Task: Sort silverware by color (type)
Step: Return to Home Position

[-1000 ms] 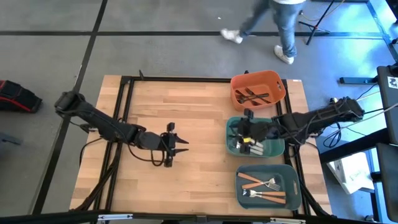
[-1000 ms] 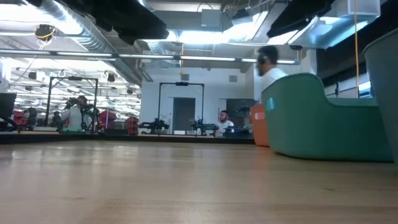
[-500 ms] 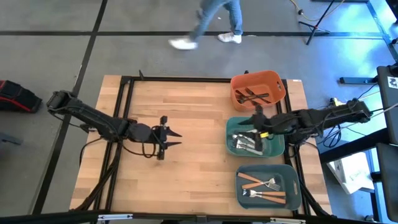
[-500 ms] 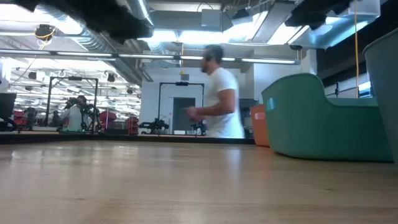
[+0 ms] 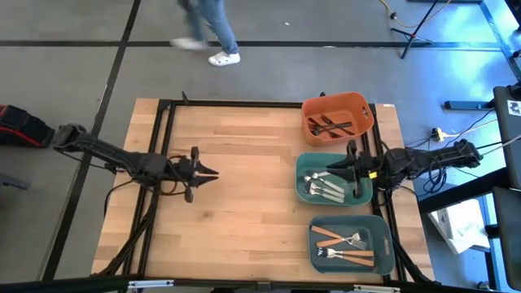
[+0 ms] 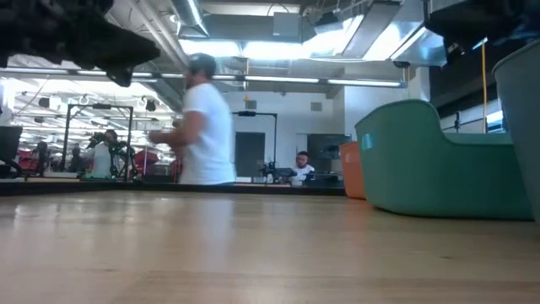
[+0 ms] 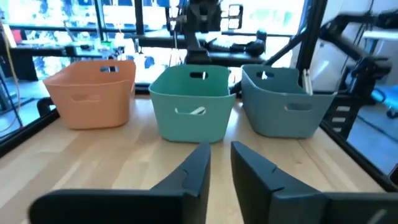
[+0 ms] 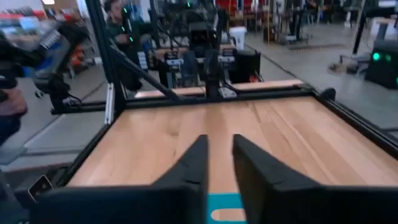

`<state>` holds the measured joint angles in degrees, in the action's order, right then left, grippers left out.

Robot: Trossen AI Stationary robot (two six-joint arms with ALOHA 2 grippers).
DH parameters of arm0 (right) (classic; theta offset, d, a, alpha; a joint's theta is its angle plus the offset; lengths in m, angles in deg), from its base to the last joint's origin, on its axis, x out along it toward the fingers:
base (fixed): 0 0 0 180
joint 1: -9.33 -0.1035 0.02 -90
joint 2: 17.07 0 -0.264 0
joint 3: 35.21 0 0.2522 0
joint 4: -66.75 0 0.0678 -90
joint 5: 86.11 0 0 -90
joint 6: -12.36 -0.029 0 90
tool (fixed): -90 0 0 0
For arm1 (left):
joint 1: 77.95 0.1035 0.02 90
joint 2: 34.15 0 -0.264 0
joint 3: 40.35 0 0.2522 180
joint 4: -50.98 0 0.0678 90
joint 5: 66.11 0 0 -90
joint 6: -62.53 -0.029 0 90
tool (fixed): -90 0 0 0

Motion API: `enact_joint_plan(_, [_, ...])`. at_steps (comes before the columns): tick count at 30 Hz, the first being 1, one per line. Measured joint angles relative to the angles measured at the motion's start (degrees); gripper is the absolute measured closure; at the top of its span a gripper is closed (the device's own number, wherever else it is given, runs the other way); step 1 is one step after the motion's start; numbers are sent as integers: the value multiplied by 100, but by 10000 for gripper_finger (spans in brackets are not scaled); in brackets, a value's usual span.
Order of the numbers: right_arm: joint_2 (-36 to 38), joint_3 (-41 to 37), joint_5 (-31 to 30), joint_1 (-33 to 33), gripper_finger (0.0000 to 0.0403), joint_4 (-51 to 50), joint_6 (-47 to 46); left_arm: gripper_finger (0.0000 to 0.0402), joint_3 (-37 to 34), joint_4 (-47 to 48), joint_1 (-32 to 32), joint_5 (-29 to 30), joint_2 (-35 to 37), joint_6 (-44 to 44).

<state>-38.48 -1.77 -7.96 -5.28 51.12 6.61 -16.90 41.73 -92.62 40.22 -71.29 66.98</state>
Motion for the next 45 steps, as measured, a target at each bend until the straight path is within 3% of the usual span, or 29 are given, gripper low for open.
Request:
enact_joint_plan(3, [318, -288, 94, 2, 394, 250, 43, 363, -220, 18, -12, -38, 468, -33])
enact_joint_plan(9, [788, -605, 264, 2, 377, 243, 47, 393, -524, 113, -7, 147, 1315, -204])
enact_joint_plan(15, [1189, -937, 551, 2, 398, 589, 254, 400, -558, 847, 193, 496, 2129, -268])
enact_joint_plan(21, [1742, -1267, 729, 2, 398, 627, 368, 400, -559, 1734, 587, -255, 3045, -313])
enact_joint_plan(24, [1997, -1472, 845, 2, 401, 665, 338, 400, -663, 1780, 718, -1010, 3417, -356])
enact_joint_plan(26, [2135, -1633, 765, 2, 402, 682, 336, 400, -811, 1778, 768, -1074, 3656, -361])
enact_joint_plan(31, [2116, -1927, 603, 2, 400, 985, 319, 400, -929, 1986, 883, -502, 3680, -216])
enact_joint_plan(45, [2082, -1927, 483, 2, 400, 554, 294, 399, -929, 2077, 897, -635, 3597, -201])
